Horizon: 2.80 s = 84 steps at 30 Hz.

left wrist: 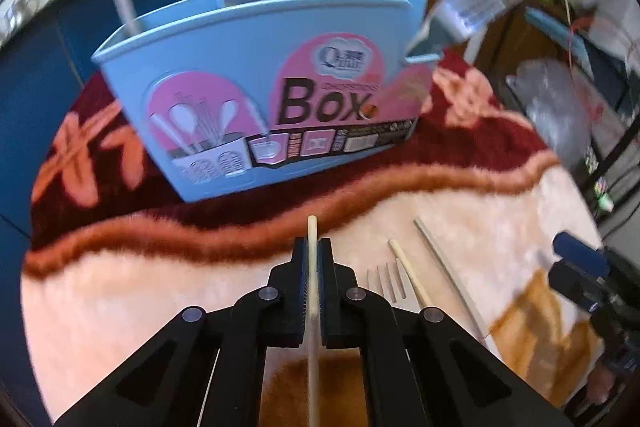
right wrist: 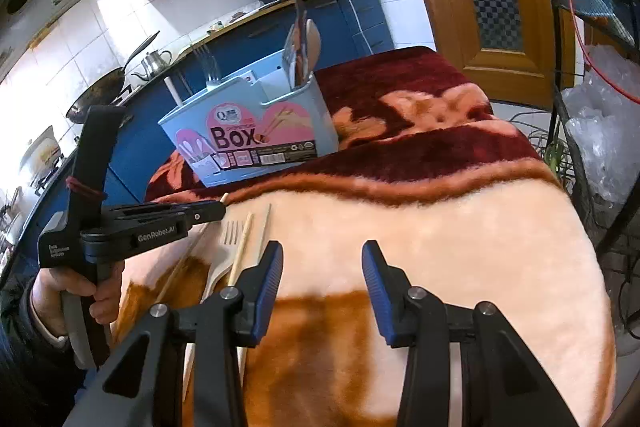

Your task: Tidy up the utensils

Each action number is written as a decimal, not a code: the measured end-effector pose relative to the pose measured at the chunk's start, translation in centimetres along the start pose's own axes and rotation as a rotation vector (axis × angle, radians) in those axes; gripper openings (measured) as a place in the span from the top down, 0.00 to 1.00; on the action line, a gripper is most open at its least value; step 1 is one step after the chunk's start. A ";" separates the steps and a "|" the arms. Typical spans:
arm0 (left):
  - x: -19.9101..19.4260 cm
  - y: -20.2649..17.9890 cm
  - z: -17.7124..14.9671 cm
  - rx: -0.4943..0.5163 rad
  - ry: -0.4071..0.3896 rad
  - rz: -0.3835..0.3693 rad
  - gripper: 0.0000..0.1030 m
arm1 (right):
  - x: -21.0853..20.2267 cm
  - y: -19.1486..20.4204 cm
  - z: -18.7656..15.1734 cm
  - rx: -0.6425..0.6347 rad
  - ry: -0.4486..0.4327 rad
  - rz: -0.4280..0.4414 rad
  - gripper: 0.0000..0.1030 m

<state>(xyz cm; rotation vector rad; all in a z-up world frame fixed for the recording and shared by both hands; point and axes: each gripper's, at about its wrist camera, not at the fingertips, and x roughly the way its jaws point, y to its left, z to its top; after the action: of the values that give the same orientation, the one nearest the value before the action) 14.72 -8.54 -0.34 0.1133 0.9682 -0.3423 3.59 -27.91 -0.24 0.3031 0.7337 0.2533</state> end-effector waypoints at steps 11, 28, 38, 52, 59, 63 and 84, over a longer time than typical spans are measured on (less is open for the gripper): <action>-5.1 3.3 -1.8 -0.128 -0.176 -0.025 0.96 | 2.2 2.7 1.7 -0.086 0.106 -0.004 0.57; -9.0 6.2 -1.9 -0.175 -0.332 -0.045 0.96 | 8.5 5.9 3.9 -0.145 0.382 -0.031 0.77; -9.7 6.6 -1.4 -0.168 -0.386 -0.056 0.96 | 10.4 6.0 4.3 -0.148 0.430 -0.061 0.91; -11.9 6.6 1.7 -0.190 -0.561 -0.050 0.96 | 3.5 6.8 7.0 -0.147 0.037 0.056 0.94; -13.6 6.8 4.8 -0.180 -0.700 -0.024 0.96 | 0.4 7.7 9.9 -0.167 -0.192 0.041 0.94; -13.4 7.4 6.7 -0.194 -0.741 0.013 0.96 | -0.2 8.0 11.5 -0.167 -0.288 0.049 0.94; -12.0 7.5 12.8 -0.208 -0.990 0.114 0.96 | 4.2 8.8 19.5 -0.202 -0.573 -0.081 0.94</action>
<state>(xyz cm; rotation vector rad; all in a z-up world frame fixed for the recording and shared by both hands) 21.09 -1.81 16.28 -0.1838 0.0114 -0.1500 18.95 -21.86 14.00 0.1403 0.1516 0.1503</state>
